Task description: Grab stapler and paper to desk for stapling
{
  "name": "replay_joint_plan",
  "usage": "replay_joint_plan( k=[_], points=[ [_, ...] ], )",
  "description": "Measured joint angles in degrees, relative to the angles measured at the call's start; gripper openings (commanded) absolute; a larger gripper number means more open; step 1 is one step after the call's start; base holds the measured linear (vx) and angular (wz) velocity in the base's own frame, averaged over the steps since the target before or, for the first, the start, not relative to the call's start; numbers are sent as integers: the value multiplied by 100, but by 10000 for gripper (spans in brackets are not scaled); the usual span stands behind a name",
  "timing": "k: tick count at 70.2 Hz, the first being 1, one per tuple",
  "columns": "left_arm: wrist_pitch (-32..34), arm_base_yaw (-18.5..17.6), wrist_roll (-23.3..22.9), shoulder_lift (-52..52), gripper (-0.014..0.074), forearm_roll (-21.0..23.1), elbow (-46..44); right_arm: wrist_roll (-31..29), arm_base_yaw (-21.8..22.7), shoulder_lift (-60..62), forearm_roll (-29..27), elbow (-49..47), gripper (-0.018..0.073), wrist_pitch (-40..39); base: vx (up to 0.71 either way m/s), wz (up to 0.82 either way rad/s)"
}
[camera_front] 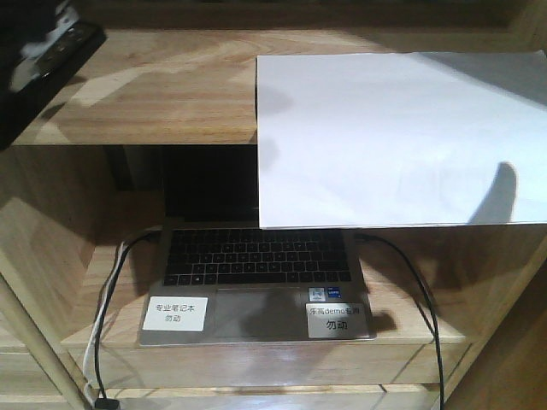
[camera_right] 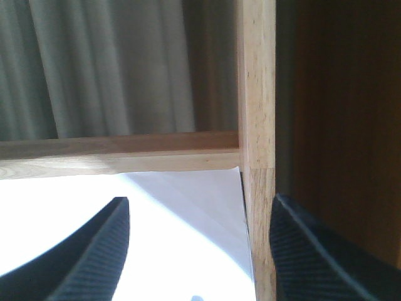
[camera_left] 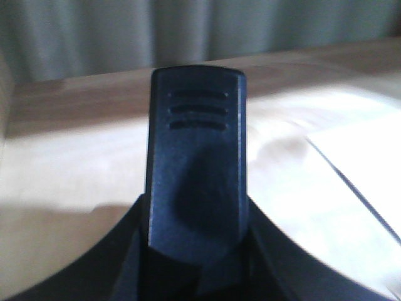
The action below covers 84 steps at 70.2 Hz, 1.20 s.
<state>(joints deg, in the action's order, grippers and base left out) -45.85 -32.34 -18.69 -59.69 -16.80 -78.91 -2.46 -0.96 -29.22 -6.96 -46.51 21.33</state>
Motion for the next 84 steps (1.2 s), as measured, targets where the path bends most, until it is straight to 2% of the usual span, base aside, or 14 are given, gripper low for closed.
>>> replay_joint_plan(
  k=[11, 18, 26, 37, 67, 84],
  points=[
    [69, 0, 609, 688, -6, 427, 490, 0, 0, 0, -5, 0, 452, 0, 0, 0],
    [3, 0, 1172, 1054, -6, 822, 645, 0, 0, 0, -5, 0, 452, 0, 0, 0],
    [-321, 0, 1810, 1402, -6, 1278, 683, 0, 0, 0, -5, 0, 452, 0, 0, 0],
    [-846, 0, 2363, 1781, -6, 1763, 712, 0, 0, 0, -5, 0, 452, 0, 0, 0],
    [-725, 0, 2475, 3528, -6, 1887, 2165, 0, 0, 0, -5, 0, 452, 0, 0, 0],
    [-695, 0, 2475, 3913, -6, 1887, 2506, 0, 0, 0, -5, 0, 452, 0, 0, 0]
  ],
)
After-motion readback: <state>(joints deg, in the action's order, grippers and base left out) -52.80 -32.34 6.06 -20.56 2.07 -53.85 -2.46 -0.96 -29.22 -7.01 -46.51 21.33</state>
